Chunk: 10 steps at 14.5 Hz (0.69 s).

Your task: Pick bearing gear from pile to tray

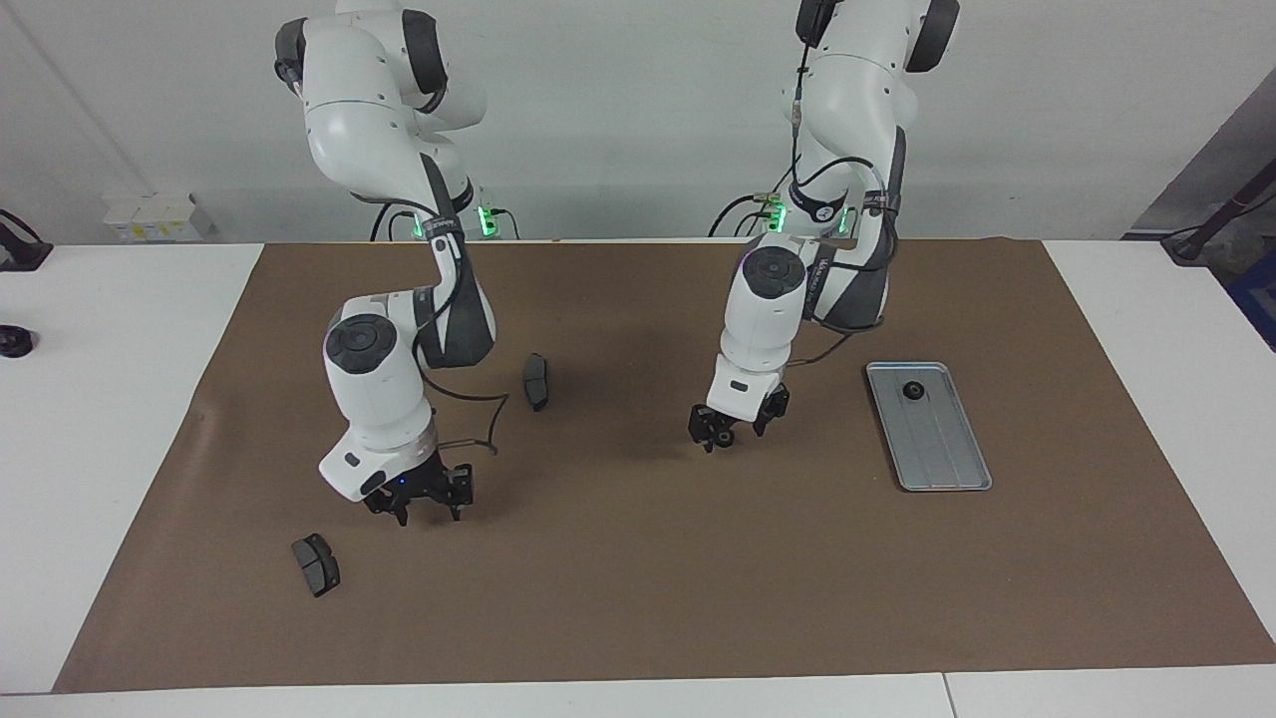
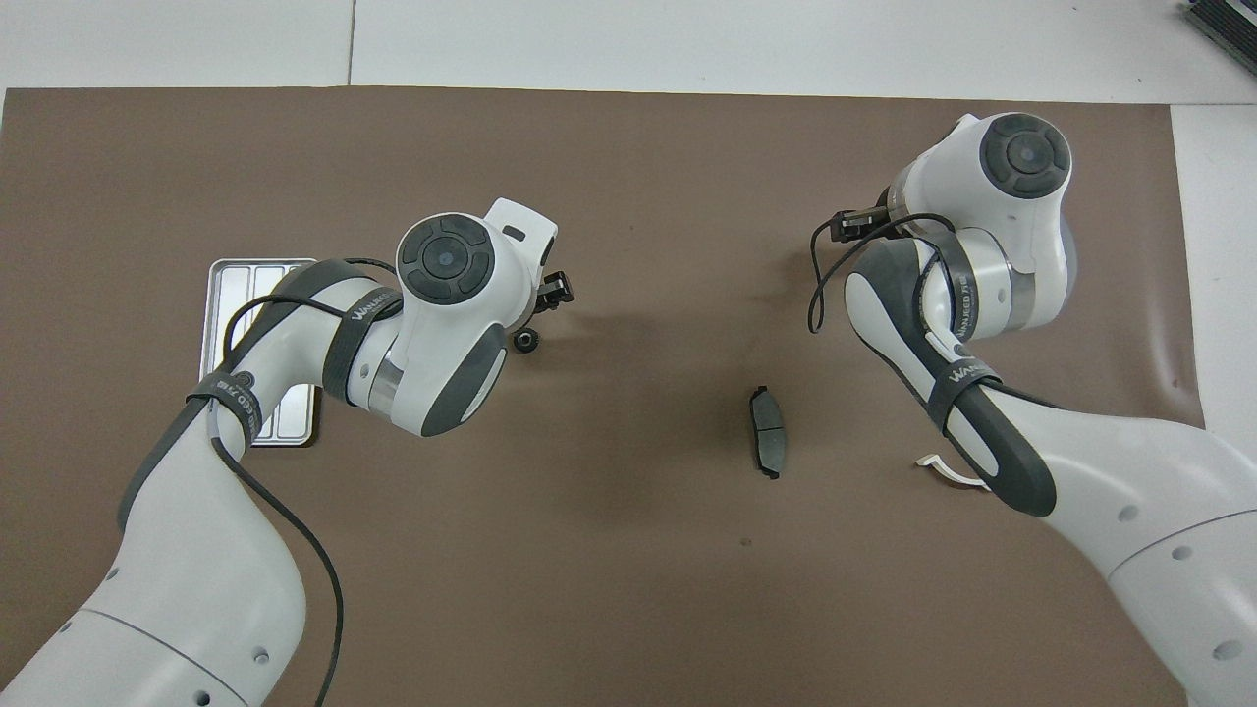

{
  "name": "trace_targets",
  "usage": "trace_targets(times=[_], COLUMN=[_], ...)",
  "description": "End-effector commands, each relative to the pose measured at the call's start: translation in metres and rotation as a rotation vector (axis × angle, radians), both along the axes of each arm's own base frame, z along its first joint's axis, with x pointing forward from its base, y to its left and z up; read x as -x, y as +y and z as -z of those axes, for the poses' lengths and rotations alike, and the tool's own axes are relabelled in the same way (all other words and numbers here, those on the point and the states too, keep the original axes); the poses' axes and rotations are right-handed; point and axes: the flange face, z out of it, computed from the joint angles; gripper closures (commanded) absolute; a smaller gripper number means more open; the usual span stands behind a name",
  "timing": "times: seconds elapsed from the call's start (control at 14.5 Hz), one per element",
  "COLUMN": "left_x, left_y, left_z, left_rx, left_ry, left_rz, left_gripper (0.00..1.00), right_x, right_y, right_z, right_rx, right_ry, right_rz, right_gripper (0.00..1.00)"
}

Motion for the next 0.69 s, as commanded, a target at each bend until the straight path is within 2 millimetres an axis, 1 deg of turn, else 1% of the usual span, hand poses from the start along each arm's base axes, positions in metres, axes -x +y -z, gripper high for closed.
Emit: trace_targets(times=[0.0,0.21,0.35,0.55,0.62], left_x=[0.015,0.024,0.028,0.032,0.033], left_y=[-0.001,-0.005,-0.009,-0.008,-0.008], left_z=[0.021,0.030,0.032,0.036,0.036], left_rx=[-0.017,-0.019,-0.011,-0.016,-0.019], left_ry=[-0.008,-0.002,-0.012,-0.002,0.001], left_rz=[-0.003,0.005,0.006,0.008,0.008], left_gripper=[0.36,0.38,0.39,0.49,0.51], right_x=[0.024,0.030,0.030,0.033,0.035], right_y=[-0.015,-0.030,-0.033,-0.040,-0.040], right_z=[0.005,0.010,0.009,0.013,0.014], right_rx=[0.001,0.009,0.012,0.011,0.011], right_ry=[0.046,0.064,0.065,0.073,0.073], right_rz=[0.001,0.019,0.021,0.032,0.033], right_gripper=[0.33,0.36,0.37,0.38,0.41])
